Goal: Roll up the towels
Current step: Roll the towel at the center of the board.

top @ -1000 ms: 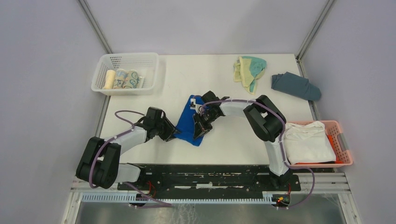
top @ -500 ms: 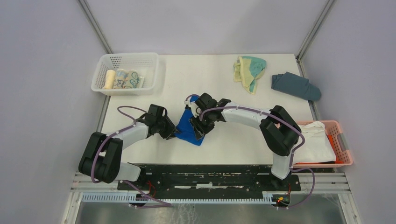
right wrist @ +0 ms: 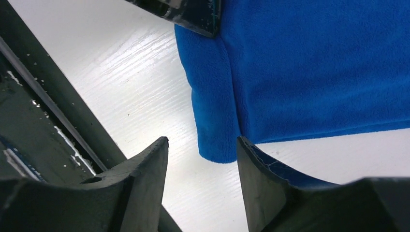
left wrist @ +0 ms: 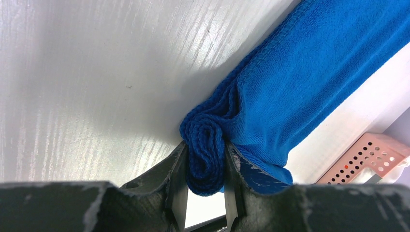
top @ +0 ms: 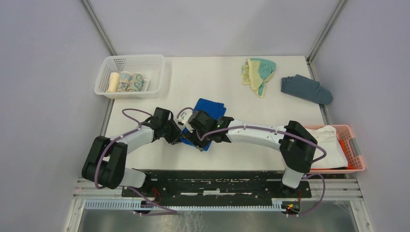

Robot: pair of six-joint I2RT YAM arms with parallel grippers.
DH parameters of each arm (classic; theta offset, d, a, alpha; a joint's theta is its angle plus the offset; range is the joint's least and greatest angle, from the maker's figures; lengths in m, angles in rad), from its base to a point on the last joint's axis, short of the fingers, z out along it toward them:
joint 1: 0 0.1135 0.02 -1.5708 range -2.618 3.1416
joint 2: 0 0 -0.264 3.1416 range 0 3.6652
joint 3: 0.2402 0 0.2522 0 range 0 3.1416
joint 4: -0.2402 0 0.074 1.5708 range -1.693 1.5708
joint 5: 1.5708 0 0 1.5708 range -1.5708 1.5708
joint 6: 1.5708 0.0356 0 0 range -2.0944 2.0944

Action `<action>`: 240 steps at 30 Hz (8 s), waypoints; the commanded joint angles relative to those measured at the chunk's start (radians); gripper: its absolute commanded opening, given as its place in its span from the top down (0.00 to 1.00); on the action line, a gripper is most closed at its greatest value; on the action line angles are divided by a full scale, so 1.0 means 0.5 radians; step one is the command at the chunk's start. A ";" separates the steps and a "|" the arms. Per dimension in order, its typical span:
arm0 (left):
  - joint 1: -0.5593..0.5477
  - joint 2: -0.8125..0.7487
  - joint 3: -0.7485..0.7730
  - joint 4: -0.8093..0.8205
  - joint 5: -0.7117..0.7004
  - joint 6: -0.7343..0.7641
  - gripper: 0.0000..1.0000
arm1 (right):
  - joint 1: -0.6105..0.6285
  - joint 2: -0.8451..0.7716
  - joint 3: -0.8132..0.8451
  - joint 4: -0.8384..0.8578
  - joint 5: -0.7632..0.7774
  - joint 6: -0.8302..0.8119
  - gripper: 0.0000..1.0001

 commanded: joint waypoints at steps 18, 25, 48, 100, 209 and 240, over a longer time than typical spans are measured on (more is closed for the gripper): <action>-0.001 0.040 0.052 -0.108 -0.026 0.109 0.63 | 0.185 0.330 -0.116 0.027 0.408 -0.143 0.47; 0.027 0.054 0.108 -0.151 -0.049 0.146 0.61 | 0.184 0.381 -0.160 0.009 0.477 -0.159 0.56; 0.133 -0.366 0.194 -0.450 -0.181 0.232 0.28 | -0.423 0.486 -0.134 0.487 -1.643 0.294 0.99; 0.133 0.175 0.034 -0.006 -0.061 0.253 0.52 | -0.240 -0.030 -0.191 0.259 -0.003 -0.010 0.42; 0.087 0.271 0.087 0.025 -0.057 0.234 0.36 | 0.019 0.132 -0.260 0.398 0.332 -0.345 0.36; 0.140 -0.348 0.029 -0.178 -0.199 0.120 0.15 | -0.432 0.709 0.230 -0.147 -1.541 -0.008 0.83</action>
